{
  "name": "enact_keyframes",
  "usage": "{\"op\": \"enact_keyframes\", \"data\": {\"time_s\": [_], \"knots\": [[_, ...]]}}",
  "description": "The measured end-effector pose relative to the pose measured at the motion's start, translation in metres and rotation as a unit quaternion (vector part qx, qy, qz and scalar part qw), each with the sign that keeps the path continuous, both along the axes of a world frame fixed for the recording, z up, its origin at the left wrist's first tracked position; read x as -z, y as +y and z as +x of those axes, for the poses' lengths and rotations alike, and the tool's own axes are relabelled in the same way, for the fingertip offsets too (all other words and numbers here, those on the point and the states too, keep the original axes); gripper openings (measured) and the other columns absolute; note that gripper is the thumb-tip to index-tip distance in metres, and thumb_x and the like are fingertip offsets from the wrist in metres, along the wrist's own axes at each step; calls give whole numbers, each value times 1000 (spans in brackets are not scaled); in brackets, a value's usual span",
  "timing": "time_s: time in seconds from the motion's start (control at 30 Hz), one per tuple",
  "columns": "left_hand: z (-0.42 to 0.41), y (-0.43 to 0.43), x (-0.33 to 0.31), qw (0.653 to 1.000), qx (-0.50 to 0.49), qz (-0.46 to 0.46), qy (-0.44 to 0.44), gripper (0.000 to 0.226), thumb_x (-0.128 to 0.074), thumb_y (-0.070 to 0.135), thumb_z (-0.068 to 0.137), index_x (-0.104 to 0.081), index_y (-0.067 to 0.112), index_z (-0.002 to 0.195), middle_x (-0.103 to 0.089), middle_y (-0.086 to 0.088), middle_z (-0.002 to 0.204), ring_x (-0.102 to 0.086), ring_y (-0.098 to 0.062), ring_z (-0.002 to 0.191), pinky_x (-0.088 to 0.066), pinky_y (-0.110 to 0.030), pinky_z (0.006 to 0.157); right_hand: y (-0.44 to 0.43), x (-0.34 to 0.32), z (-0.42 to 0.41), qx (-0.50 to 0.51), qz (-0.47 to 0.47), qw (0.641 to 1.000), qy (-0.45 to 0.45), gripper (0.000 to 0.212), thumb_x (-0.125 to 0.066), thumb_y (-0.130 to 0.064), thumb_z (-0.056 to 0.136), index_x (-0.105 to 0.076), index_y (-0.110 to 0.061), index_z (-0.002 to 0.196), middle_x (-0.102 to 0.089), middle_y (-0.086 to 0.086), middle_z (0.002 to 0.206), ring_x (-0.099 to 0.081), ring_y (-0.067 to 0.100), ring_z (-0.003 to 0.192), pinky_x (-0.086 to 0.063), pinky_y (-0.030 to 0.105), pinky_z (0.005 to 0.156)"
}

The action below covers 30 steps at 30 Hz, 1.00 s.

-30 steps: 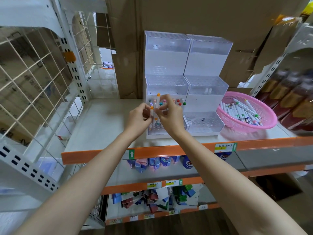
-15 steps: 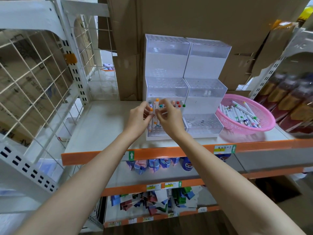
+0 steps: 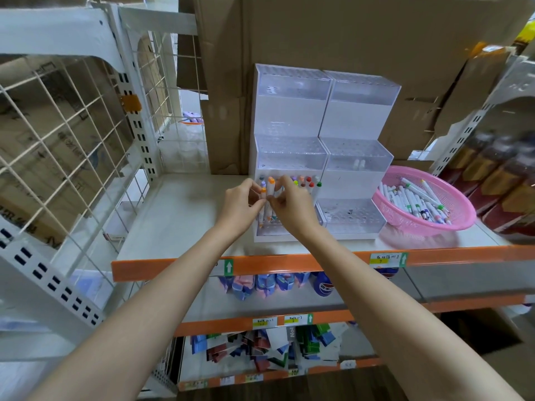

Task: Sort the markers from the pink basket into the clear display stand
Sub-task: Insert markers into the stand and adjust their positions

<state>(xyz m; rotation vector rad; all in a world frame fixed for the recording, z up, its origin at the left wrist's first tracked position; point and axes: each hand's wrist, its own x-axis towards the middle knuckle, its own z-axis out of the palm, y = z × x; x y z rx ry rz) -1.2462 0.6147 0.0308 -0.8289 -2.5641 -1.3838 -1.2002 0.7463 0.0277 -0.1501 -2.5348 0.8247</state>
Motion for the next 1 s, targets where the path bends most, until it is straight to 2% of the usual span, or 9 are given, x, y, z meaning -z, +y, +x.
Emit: {"op": "enact_keyframes", "data": {"time_s": [0.1, 0.2, 0.3, 0.4, 0.47, 0.63, 0.8, 0.93, 1.0], "knots": [[-2, -4, 0, 1000, 5, -15, 10, 11, -67, 14, 86, -58, 14, 92, -63, 1, 84, -59, -9, 76, -41, -8, 65, 0, 3, 0, 1, 13, 1000, -7, 20, -63, -18, 91, -51, -10, 105, -69, 9, 84, -62, 23, 74, -44, 30, 62], [-6, -7, 1, 999, 8, -41, 11, 14, -67, 15, 85, -60, 10, 96, -65, -2, 87, -61, -13, 80, -51, -22, 73, 1, 4, -1, 12, 8, 1000, -16, 18, -62, -18, 91, -52, -10, 102, -68, 9, 83, -61, 26, 75, -43, 32, 62], [-7, -9, 0, 997, 7, -75, 23, 17, -68, 16, 84, -60, 11, 98, -63, -2, 93, -59, -15, 86, -50, -29, 78, 1, 1, -3, 14, 15, 999, -38, 11, -60, -16, 91, -51, -12, 95, -67, 10, 83, -60, 26, 76, -36, 29, 61], [-7, -9, 0, 993, 4, -102, 55, 19, -66, 17, 85, -58, 11, 101, -61, -3, 100, -57, -17, 93, -49, -32, 80, 2, 1, -3, 18, 17, 998, -51, 12, -59, -15, 91, -47, -16, 88, -67, 10, 84, -61, 28, 79, -42, 33, 64], [-6, -8, 0, 990, 2, -119, 80, 23, -64, 19, 86, -55, 12, 106, -58, -3, 107, -56, -20, 99, -50, -37, 81, 2, 0, -3, 22, 13, 998, -54, 7, -59, -15, 90, -52, -12, 89, -67, 11, 83, -61, 29, 80, -49, 39, 69], [-5, -5, -4, 974, 4, -170, 150, 39, -61, 21, 88, -48, 11, 123, -52, -7, 119, -52, -25, 110, -50, -42, 83, 2, -3, -2, 19, 10, 998, -64, 9, -58, -16, 91, -56, -7, 92, -66, 12, 82, -60, 29, 80, -44, 35, 69], [-6, -5, -4, 941, 31, -239, 239, 58, -62, 20, 86, -42, 13, 140, -44, -5, 142, -42, -22, 129, -36, -34, 101, 3, -4, -4, 16, 34, 997, -72, 13, -57, -16, 92, -58, -4, 97, -67, 15, 88, -60, 32, 84, -41, 34, 68], [-8, -10, 0, 915, 36, -303, 264, 68, -59, 23, 86, -30, 15, 147, -34, -3, 152, -35, -20, 137, -27, -38, 110, 3, -5, -4, 17, 54, 995, -77, 12, -56, -14, 92, -59, -4, 99, -67, 15, 90, -61, 33, 85, -47, 37, 70], [-8, -13, 2, 910, 40, -316, 264, 71, -58, 24, 87, -25, 16, 150, -29, -1, 154, -31, -19, 139, -25, -39, 111, 2, -6, -3, 25, 53, 995, -77, 10, -57, -14, 92, -59, -5, 96, -67, 15, 88, -61, 32, 83, -44, 34, 67]]}}
